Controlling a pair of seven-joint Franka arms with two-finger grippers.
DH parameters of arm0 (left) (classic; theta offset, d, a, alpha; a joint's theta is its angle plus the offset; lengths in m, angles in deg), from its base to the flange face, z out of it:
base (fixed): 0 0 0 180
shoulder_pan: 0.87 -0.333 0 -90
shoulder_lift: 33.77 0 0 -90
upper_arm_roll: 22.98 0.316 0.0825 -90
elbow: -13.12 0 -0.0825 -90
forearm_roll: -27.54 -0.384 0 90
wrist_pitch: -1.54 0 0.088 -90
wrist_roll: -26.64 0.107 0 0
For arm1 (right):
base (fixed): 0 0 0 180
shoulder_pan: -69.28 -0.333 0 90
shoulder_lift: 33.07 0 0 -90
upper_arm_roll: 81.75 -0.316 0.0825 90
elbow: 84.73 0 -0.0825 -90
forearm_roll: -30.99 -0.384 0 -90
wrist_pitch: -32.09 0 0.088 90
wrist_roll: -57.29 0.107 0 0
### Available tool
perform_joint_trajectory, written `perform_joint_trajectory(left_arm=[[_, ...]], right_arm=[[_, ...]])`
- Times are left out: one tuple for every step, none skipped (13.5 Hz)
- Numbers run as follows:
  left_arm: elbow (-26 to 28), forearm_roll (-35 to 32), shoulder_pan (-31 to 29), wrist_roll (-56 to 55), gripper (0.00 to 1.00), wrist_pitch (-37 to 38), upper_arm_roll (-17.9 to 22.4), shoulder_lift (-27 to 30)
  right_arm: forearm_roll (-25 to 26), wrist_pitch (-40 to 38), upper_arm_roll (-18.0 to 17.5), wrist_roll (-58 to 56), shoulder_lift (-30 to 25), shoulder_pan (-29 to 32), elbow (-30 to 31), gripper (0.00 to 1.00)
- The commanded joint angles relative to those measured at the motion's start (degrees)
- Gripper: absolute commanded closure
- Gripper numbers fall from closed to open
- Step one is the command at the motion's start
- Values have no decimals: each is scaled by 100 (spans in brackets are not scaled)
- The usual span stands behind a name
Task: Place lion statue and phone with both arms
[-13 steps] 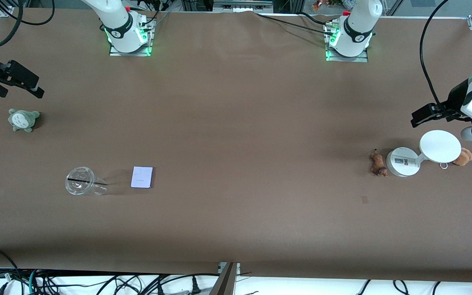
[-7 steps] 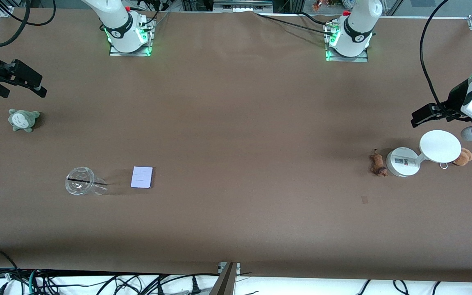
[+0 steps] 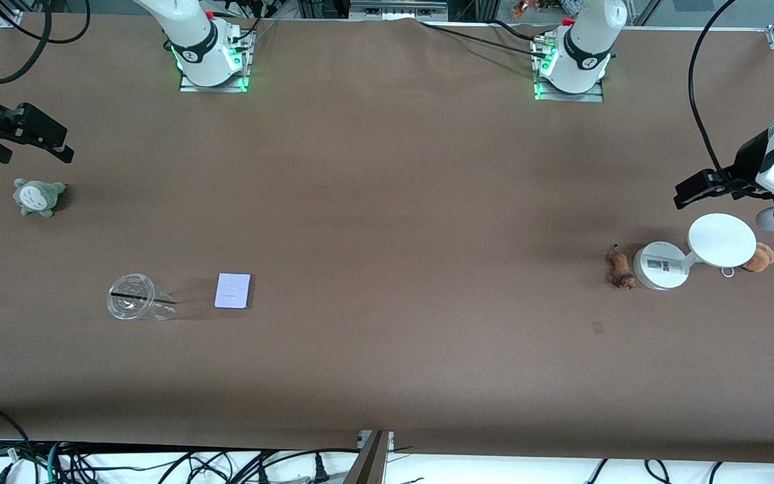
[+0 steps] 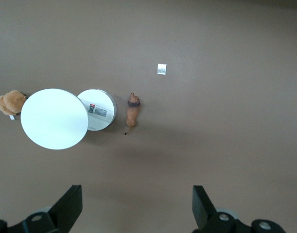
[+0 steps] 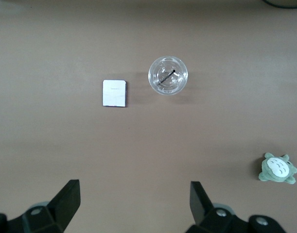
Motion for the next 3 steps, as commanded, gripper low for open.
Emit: perform_joint_trajectory(left_arm=[[-123,89,-11,103,0,39,11,-56],[-123,89,-11,103,0,39,11,-56],[-123,89,-11,103,0,39,11,-56]], right_arm=[[66,-125,-10,-82,45,47,-134,0],[66,-116,-10,-82,45,47,-134,0],[66,-116,-10,-82,45,55,-134,0]])
